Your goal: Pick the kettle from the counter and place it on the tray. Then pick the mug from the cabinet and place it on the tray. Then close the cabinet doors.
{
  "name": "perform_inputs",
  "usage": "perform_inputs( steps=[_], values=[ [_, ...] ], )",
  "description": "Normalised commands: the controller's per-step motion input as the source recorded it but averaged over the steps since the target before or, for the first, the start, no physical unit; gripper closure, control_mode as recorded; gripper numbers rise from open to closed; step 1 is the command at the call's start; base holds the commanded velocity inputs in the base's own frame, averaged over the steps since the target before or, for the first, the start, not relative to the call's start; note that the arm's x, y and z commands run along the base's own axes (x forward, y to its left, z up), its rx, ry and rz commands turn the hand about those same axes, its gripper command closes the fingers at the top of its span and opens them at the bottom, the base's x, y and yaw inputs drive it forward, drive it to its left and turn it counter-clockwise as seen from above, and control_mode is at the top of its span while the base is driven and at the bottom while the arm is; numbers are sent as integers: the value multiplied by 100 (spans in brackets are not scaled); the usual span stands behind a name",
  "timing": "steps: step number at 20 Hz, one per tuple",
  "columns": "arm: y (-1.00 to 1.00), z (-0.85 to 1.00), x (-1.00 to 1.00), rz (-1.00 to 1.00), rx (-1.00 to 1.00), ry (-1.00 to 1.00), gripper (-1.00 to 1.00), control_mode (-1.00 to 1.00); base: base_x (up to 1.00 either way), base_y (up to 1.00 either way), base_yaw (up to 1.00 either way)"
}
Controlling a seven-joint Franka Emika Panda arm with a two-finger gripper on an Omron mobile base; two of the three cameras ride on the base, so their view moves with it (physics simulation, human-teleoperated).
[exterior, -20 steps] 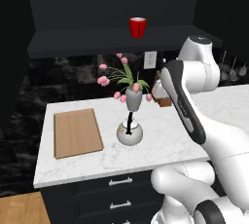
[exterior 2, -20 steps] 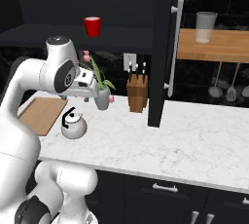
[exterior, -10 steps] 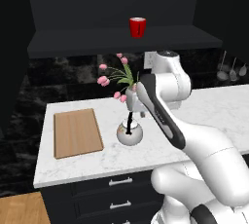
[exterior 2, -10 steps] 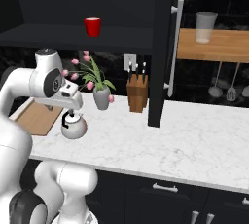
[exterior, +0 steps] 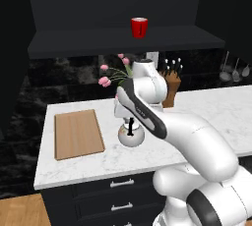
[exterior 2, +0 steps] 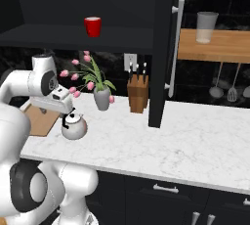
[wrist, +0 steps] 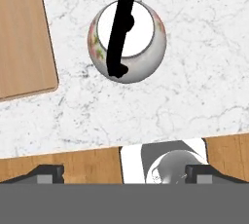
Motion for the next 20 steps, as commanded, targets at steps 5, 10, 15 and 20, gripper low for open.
perform_inputs(
  steps=[5, 10, 15, 20],
  values=[
    [14, -24, 27, -14, -3, 2, -100, -100, 0, 0, 0],
    [0, -20, 18, -7, -4, 0, -100, -100, 0, 0, 0],
    [0, -20, 24, 0, -5, 0, -100, -100, 0, 0, 0],
    [-4, -23, 31, 0, 0, 0, -100, -100, 0, 0, 0]
  ],
)
